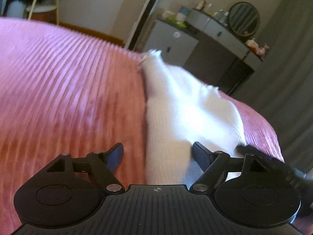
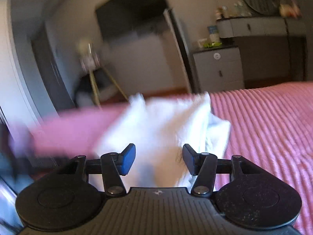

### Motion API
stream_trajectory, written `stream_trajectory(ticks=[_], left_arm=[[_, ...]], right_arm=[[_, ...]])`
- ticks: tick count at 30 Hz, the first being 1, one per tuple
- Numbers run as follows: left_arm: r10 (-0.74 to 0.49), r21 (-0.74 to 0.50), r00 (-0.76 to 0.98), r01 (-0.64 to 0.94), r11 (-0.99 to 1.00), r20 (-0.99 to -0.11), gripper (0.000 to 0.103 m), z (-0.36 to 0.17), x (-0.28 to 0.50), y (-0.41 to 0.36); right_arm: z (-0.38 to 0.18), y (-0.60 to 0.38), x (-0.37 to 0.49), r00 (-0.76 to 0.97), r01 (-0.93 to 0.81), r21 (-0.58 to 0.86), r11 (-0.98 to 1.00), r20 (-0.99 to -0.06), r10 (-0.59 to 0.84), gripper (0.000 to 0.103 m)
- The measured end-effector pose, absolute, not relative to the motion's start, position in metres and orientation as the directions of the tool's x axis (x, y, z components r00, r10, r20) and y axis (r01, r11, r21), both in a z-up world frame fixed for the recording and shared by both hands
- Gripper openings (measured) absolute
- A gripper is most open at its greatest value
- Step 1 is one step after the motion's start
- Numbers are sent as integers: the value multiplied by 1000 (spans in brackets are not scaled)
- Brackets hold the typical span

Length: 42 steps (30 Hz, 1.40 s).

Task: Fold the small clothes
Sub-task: 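Open both grippers and withdraw them from the folded sweater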

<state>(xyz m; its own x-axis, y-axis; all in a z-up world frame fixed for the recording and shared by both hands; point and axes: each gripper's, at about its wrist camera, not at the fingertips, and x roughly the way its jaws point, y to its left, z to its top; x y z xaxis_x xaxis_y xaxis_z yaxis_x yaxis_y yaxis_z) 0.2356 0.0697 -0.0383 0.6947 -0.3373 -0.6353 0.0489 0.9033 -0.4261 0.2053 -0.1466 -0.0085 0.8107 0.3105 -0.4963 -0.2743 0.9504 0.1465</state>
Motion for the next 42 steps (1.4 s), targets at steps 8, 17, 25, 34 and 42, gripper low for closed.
stream_trajectory(ticks=[8,17,25,34,42], left_arm=[[-313,-401,695,39,915,-648,86,-48,235,68],[-302,-388,704,41,921,-643,84,-33,207,67],[-210,-276,646,-1,961,-734,90,-43,201,60],[-99,-146,618,-26,989,-780,96,-45,170,44],[-122,-132,613,28,991,-781,100,-30,131,21]], right_arm=[[-26,-131,207,834,-307,33,951,-472,286,50],[-13,-138,175,824,-242,74,968,-510,245,60],[-39,-152,182,777,-123,110,986,-608,165,72],[-37,-145,151,747,-66,-25,997,-664,33,84],[-25,-151,101,713,-81,-10,997,-699,51,96]])
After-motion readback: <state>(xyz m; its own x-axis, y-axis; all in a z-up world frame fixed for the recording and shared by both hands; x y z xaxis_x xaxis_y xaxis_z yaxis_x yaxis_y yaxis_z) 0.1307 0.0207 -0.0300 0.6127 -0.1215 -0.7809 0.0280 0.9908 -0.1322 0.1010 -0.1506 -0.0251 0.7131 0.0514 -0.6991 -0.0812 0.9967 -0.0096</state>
